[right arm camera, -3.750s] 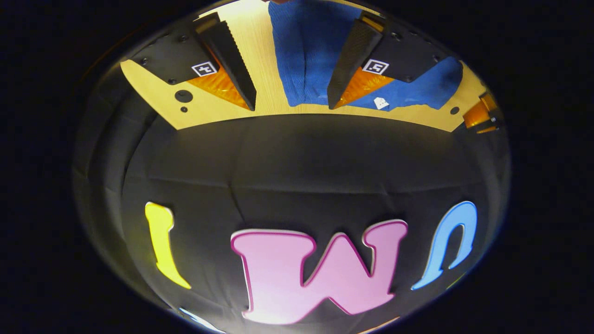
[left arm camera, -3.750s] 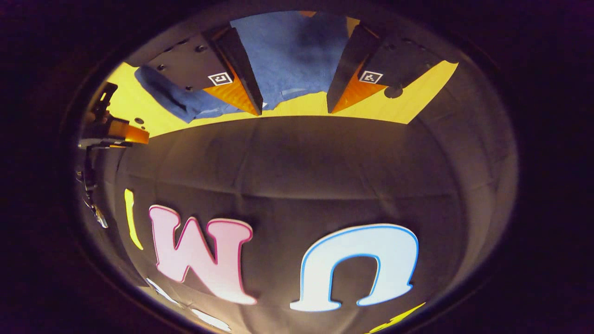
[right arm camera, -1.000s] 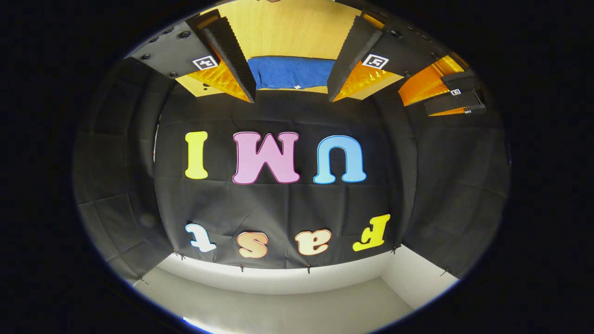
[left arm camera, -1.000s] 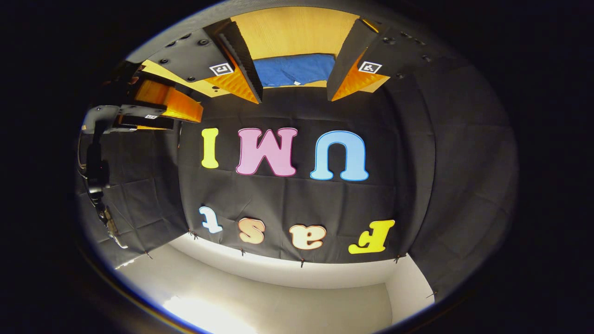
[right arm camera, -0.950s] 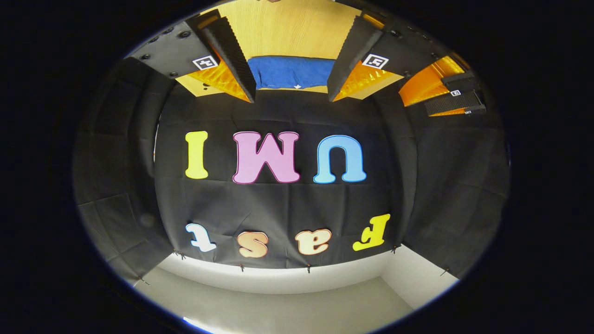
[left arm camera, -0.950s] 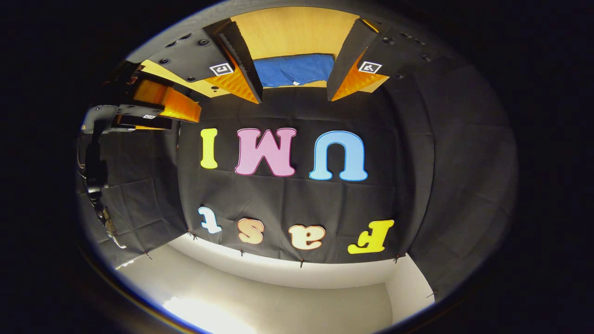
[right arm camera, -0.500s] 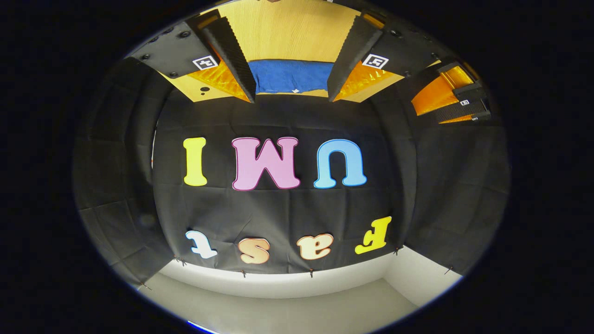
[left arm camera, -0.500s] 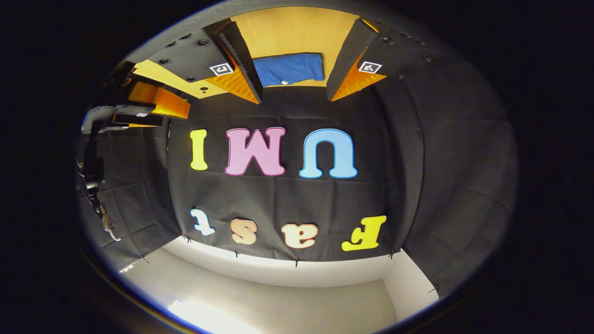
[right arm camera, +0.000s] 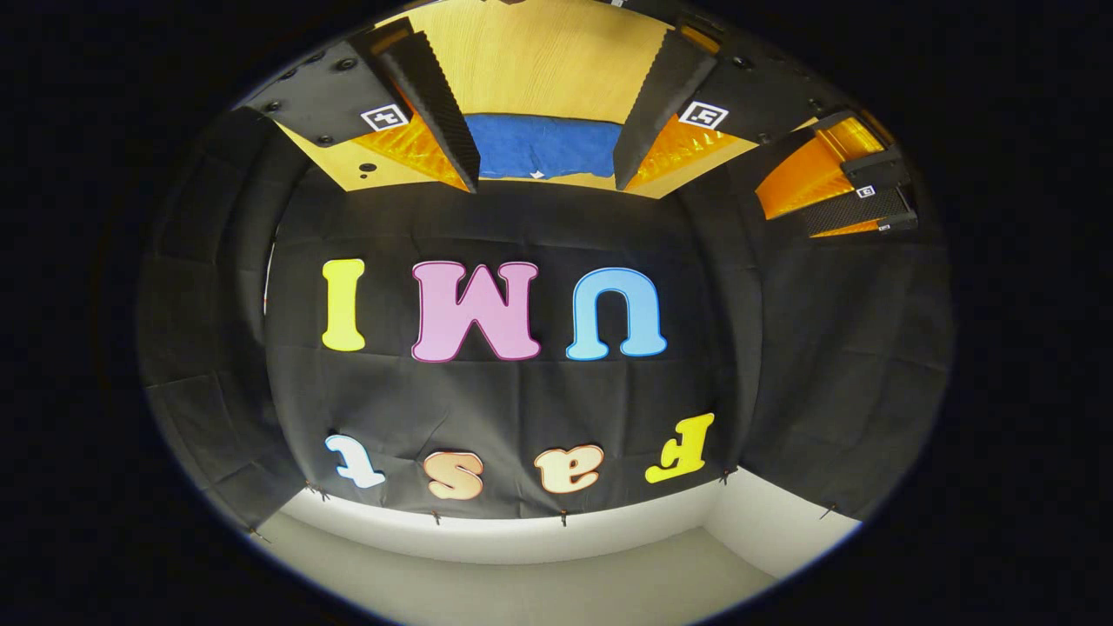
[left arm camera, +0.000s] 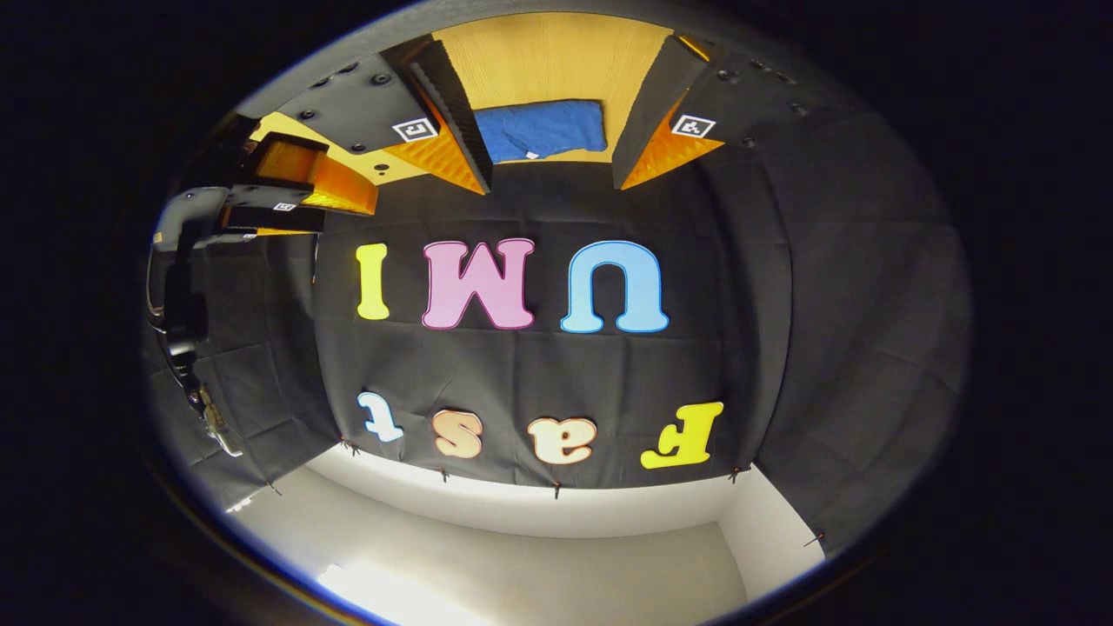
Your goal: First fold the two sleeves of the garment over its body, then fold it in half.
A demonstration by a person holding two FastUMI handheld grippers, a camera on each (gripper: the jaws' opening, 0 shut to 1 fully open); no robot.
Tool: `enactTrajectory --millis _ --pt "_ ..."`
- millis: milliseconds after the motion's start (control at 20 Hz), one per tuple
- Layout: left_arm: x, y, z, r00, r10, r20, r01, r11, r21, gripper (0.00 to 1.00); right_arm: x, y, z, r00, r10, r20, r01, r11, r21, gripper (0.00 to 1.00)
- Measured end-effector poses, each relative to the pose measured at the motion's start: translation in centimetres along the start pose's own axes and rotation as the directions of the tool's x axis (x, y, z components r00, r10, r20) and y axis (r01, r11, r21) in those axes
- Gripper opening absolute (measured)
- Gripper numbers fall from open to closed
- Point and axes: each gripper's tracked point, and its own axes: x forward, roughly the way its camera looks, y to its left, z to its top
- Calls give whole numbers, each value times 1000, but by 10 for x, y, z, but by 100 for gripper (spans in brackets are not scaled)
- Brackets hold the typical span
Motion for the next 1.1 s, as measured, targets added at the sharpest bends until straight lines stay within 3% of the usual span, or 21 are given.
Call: enactTrajectory --millis 650,700,800,850,900,950,1050,1100 --pt "-7 10 5 999 31 10 -31 1000 3 80 4 20 -4 998 56 -16 -56 998 -27 97" --pt "-7 10 3 999 32 8 -32 999 3 80 4 20 -4 998 59 -18 -59 998 -28 88" --pt "-8 10 2 999 35 3 -35 999 2 80 4 21 -6 998 63 -20 -63 998 -28 88" --pt "-8 10 1 999 35 1 -35 999 0 80 4 20 -6 998 62 -20 -63 998 -29 97" --pt "-8 11 0 999 36 0 -36 999 -2 80 4 20 -6 998 62 -20 -62 998 -31 97" --pt "-8 12 -1 999 37 -1 -37 999 -4 80 4 20 -7 998 63 -22 -63 997 -32 88" --pt "-9 11 -1 999 37 -2 -37 999 -5 80 4 20 -10 998 62 -28 -62 998 -33 88" --pt "-8 11 -1 999 37 -2 -37 999 -5 80 4 19 -10 998 60 -29 -61 998 -32 96"
